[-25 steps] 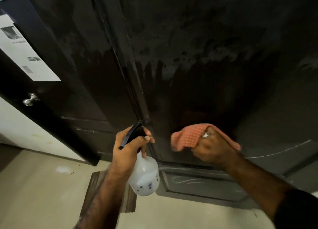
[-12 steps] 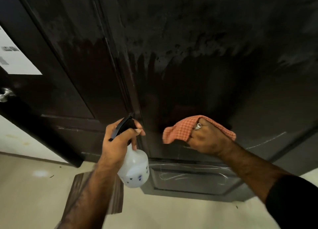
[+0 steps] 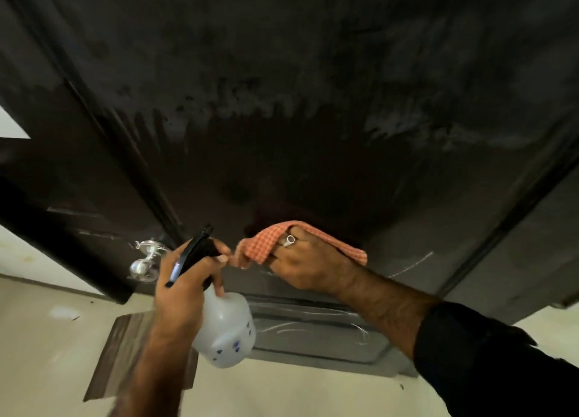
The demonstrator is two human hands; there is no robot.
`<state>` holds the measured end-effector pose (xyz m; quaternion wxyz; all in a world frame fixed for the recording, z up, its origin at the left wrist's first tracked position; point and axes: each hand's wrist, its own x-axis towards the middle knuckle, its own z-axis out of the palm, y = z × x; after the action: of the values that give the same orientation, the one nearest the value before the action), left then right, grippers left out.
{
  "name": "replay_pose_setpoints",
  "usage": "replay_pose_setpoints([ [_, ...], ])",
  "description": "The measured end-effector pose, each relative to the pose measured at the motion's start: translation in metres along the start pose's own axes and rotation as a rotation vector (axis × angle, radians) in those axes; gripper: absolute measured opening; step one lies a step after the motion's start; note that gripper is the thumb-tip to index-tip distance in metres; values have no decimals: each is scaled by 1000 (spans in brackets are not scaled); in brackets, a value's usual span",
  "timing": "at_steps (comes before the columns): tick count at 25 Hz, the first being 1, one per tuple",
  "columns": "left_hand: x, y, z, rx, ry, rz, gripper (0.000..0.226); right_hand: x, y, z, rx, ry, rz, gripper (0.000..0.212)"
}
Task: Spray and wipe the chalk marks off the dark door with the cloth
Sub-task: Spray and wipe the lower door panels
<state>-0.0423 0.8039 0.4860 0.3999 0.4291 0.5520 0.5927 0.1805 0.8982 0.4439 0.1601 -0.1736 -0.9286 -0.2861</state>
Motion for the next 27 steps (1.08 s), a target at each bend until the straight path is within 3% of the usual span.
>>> replay_pose_setpoints([
  [4, -9, 9, 32, 11, -37, 58, 19, -78, 29, -22, 29, -59, -44, 30],
  [6, -10, 13, 54, 2, -125, 87, 11, -151, 46, -42, 7, -8, 74, 23],
  [8, -12, 12, 75, 12, -194, 100, 7, -219, 65, -74, 44, 27, 336, 69],
  [10, -14, 12, 92, 36, -242, 94, 12, -261, 77, -95, 141, -46, 513, 80],
  [13, -18, 20, 109, 38, -298, 89, 14, -269, 72, -74, 95, -16, 386, 36],
  [15, -20, 23, 111, 65, -283, 108, 13, -230, 61, -49, 92, 48, 279, 20],
  [18, -28, 21, 100, 101, -229, 82, 9, -134, 37, -24, 115, 146, 110, 23],
  [20, -38, 14, 93, 115, -123, -18, 46, -77, 22, -15, 232, 235, 90, 22],
  [21, -43, 13, 90, 145, -34, -73, 51, -60, 17, -10, 292, 220, 75, 27],
  [23, -48, 21, 97, 127, 44, -56, 21, -61, 18, -6, 241, 110, 13, 32],
  [25, -45, 23, 110, 115, -118, 40, 15, -111, 28, -9, 77, 54, -19, 35],
  [27, -42, 18, 128, 95, -252, 89, 18, -187, 46, -24, 23, 105, 21, 33],
])
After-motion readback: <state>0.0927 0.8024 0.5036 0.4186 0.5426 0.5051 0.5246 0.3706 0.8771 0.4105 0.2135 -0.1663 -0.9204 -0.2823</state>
